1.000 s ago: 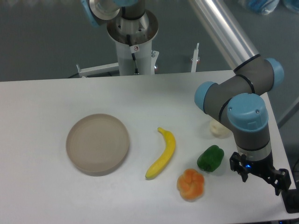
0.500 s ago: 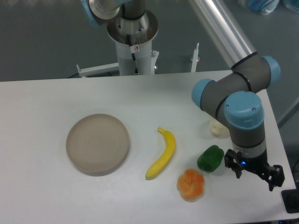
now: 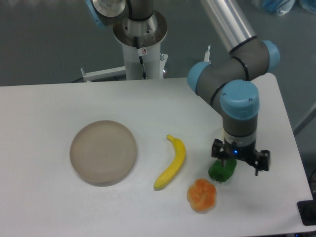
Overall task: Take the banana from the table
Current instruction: 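Move the open gripper over the yellow banana and lower it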
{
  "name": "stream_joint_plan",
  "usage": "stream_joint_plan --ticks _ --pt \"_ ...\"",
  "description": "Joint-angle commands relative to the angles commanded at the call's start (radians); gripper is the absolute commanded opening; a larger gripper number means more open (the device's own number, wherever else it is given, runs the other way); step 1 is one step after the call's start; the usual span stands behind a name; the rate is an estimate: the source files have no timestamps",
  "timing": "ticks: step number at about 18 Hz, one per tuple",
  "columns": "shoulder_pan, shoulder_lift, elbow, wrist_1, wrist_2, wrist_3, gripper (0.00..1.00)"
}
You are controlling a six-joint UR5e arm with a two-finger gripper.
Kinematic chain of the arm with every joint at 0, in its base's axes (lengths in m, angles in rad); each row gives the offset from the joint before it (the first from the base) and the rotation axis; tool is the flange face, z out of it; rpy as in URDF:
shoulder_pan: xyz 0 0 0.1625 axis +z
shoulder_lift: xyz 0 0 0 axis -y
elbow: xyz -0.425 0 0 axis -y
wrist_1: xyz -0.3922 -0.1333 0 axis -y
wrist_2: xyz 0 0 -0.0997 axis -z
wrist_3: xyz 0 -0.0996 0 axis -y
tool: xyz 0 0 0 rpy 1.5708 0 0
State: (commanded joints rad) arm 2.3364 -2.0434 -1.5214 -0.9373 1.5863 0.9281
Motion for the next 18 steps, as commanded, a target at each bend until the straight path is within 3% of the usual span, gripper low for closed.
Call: stream_joint_plan --ticks 6,11,18 --pt "-0.034 0.015 -0.101 0.017 -0.094 -0.031 1.0" --pt "-0.054 0.008 -0.209 0.147 -0.091 -0.037 1.0" --pt "-0.08 -0.004 -0.252 0.161 -0.078 -0.041 1.0"
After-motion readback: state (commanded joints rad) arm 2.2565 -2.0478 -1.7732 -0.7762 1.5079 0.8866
